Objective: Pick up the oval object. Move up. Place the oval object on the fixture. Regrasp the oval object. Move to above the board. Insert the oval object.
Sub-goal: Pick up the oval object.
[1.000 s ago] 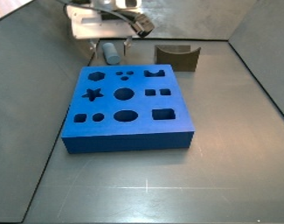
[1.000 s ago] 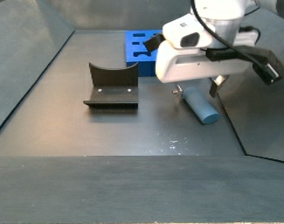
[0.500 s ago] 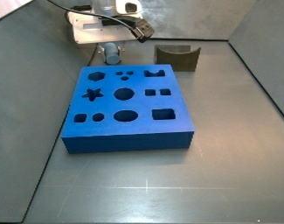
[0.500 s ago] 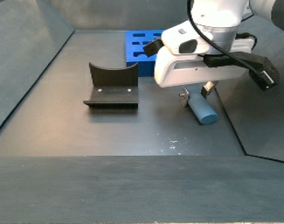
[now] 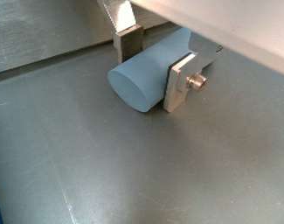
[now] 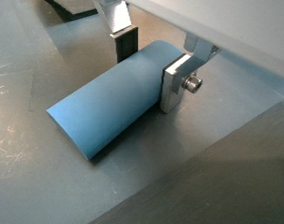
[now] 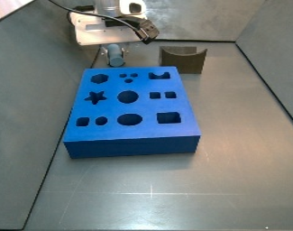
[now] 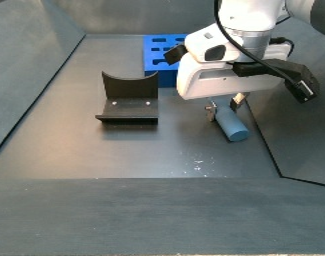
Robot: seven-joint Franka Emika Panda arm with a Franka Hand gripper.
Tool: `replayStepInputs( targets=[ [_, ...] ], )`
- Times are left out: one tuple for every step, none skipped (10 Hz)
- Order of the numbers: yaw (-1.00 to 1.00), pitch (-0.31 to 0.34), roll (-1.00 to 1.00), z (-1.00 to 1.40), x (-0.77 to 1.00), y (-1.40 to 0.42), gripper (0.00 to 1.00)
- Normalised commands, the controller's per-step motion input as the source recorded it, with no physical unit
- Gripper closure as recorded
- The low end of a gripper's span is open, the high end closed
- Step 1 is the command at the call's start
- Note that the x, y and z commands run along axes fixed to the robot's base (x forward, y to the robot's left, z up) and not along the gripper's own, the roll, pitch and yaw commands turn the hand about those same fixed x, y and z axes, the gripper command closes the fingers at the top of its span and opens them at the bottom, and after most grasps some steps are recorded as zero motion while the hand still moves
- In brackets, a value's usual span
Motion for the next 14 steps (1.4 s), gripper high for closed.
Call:
replayStepInputs(
  targets=[
    [0.0, 0.0, -0.02, -0.01, 0.0, 0.0, 1.0],
    [0.04, -0.027, -0.02, -0.07, -0.01, -0.05, 1.0],
    [0.11, -0.003, 0.0, -0.05, -0.03, -0.11, 1.0],
    [0.0, 0.0, 0.0, 0.0, 0.0, 0.0, 1.0],
    [0.0, 0.0, 0.0, 0.0, 0.0, 0.0, 1.0],
    [0.0, 0.0, 0.0, 0.0, 0.0, 0.0, 1.0],
    [0.0, 0.0, 0.0, 0.0, 0.0, 0.0, 1.0],
    [0.0, 0.0, 0.0, 0.0, 0.0, 0.0, 1.0],
    [0.0, 0.0, 0.0, 0.0, 0.0, 0.0, 1.0],
    [0.0, 0.0, 0.0, 0.0, 0.0, 0.0, 1.0],
    [0.0, 0.0, 0.0, 0.0, 0.0, 0.0, 1.0],
    [0.0, 0.0, 0.0, 0.0, 0.0, 0.0, 1.0],
    [0.0, 0.0, 0.0, 0.0, 0.0, 0.0, 1.0],
    [0.0, 0.0, 0.0, 0.0, 0.0, 0.0, 1.0]
  ],
)
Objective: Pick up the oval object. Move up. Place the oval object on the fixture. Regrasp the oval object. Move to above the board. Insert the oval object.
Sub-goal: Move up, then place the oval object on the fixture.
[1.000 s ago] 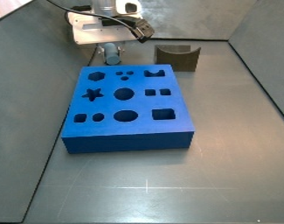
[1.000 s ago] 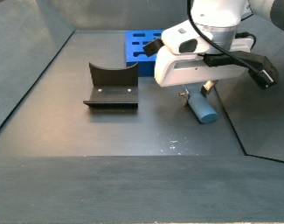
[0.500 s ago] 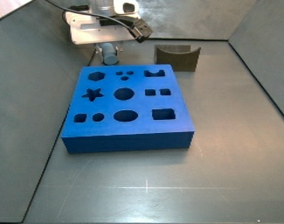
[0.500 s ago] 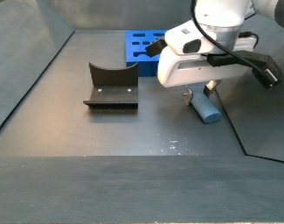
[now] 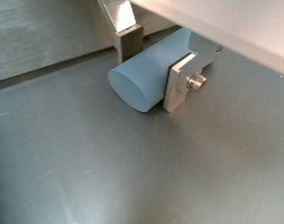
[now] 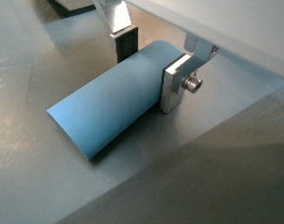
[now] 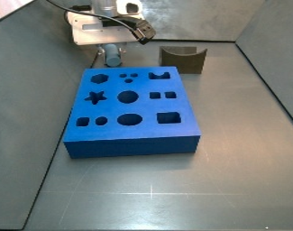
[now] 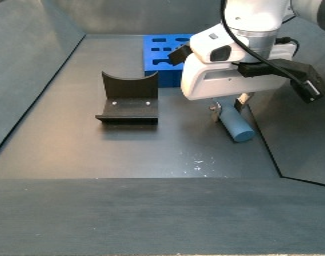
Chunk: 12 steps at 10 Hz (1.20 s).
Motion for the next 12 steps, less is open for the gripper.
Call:
replayStepInputs(
  targets=[
    [0.0, 0.0, 0.0, 0.83, 0.0, 0.0, 1.0],
    [-0.01, 0.031, -0.01, 0.8, -0.07, -0.05, 1.0],
    [0.0, 0.047, -0.01, 0.73, -0.08, -0.04, 1.0],
    [0.0, 0.064, -0.01, 0.59, -0.03, -0.02, 1.0],
    [0.0, 0.074, -0.01, 0.46, -0.02, -0.01, 1.0],
    [0.0, 0.063, 0.0, 0.27, -0.02, -0.01, 1.0],
    [-0.01, 0.055, 0.0, 0.18, -0.02, -0.01, 1.0],
    [0.0, 0.0, 0.0, 1.0, 0.0, 0.0, 1.0],
    [0.0, 0.01, 0.0, 1.0, 0.0, 0.0, 1.0],
    [0.0, 0.028, 0.0, 1.0, -0.01, 0.0, 1.0],
    [0.0, 0.034, 0.0, 1.0, -0.01, 0.0, 1.0],
    [0.0, 0.035, 0.0, 1.0, -0.02, 0.0, 1.0]
  ],
)
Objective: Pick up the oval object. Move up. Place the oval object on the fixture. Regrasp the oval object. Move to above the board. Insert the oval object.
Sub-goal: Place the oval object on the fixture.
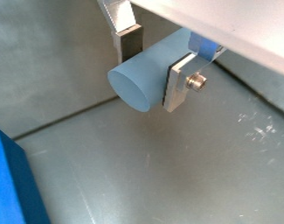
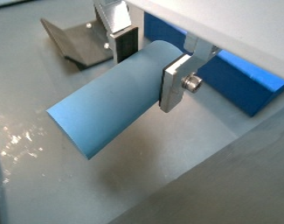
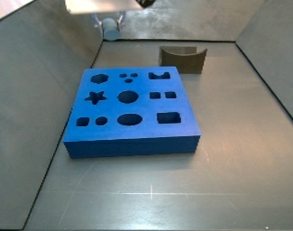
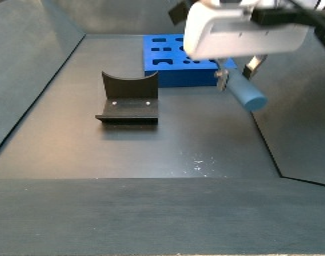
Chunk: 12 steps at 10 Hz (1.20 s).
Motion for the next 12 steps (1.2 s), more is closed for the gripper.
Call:
replayStepInputs(
  targets=[
    [-0.01, 0.033, 0.0, 1.0, -0.02, 0.0, 1.0],
    [-0.01, 0.033, 0.01, 1.0, -0.03, 0.0, 1.0],
    [-0.01, 0.033, 0.01, 1.0, -0.03, 0.0, 1.0],
    [-0.01, 0.035, 0.01, 0.98, -0.03, 0.01, 1.0],
    [-0.01, 0.041, 0.01, 0.82, -0.02, 0.01, 1.0],
    [-0.02, 0.052, 0.01, 0.6, -0.01, 0.01, 1.0],
    [-0.02, 0.063, 0.02, 0.44, -0.01, 0.01, 1.0],
    [-0.02, 0.068, 0.02, 0.33, 0.0, 0.01, 1.0],
    [-1.0, -0.141, -0.22, -0.07, 1.0, -0.16, 1.0],
    [-1.0, -0.132, -0.24, -0.11, 1.0, -0.15, 1.0],
    [-0.67, -0.113, -0.24, -0.11, 1.0, -0.13, 1.0],
    [-0.45, -0.091, -0.22, -0.1, 1.0, -0.12, 1.0]
  ],
)
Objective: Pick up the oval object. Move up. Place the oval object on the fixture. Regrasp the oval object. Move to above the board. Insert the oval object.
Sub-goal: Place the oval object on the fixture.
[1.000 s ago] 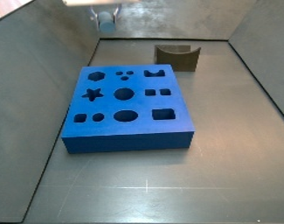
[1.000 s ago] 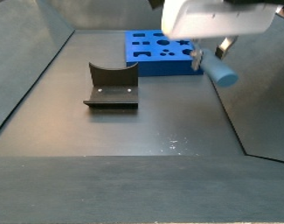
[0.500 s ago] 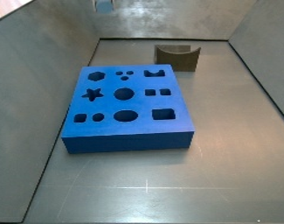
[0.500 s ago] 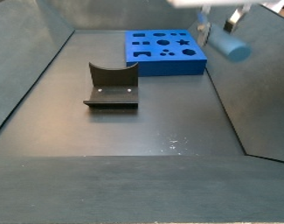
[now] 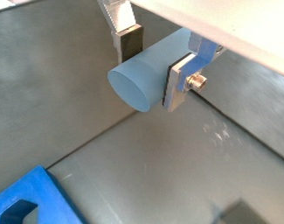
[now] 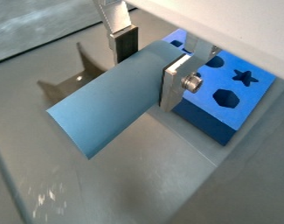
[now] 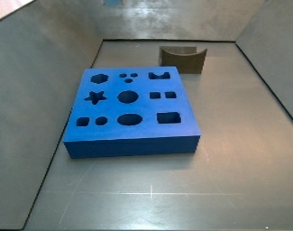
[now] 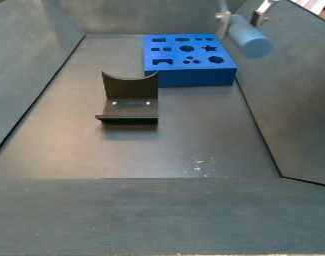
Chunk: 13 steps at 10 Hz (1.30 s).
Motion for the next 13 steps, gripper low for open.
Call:
replayStepInputs(
  targets=[
    [-0.26, -0.07, -0.18, -0.09, 1.0, -0.11, 1.0],
    [-0.19, -0.064, -0.16, -0.1, 1.0, -0.11, 1.0],
    [-0.12, -0.057, -0.15, -0.09, 1.0, -0.09, 1.0],
    [-0.09, -0.053, -0.15, -0.09, 1.0, -0.09, 1.0],
    [-0.06, -0.049, -0.15, -0.09, 1.0, -0.08, 1.0],
    [-0.05, -0.041, -0.15, -0.09, 1.0, -0.07, 1.0],
    [-0.03, -0.031, -0.14, -0.09, 1.0, -0.06, 1.0],
    [-0.02, -0.021, -0.14, -0.08, 1.0, -0.06, 1.0],
    [-0.01, -0.009, -0.13, -0.08, 1.0, -0.05, 1.0],
    [-0.01, -0.002, -0.12, -0.08, 1.0, -0.04, 1.0],
    [0.0, 0.012, -0.12, -0.07, 1.0, -0.04, 1.0],
    [0.07, 0.124, -1.0, 0.18, 1.0, 0.35, 1.0],
    [0.06, 0.134, -1.0, 0.2, 1.0, 0.38, 1.0]
  ],
)
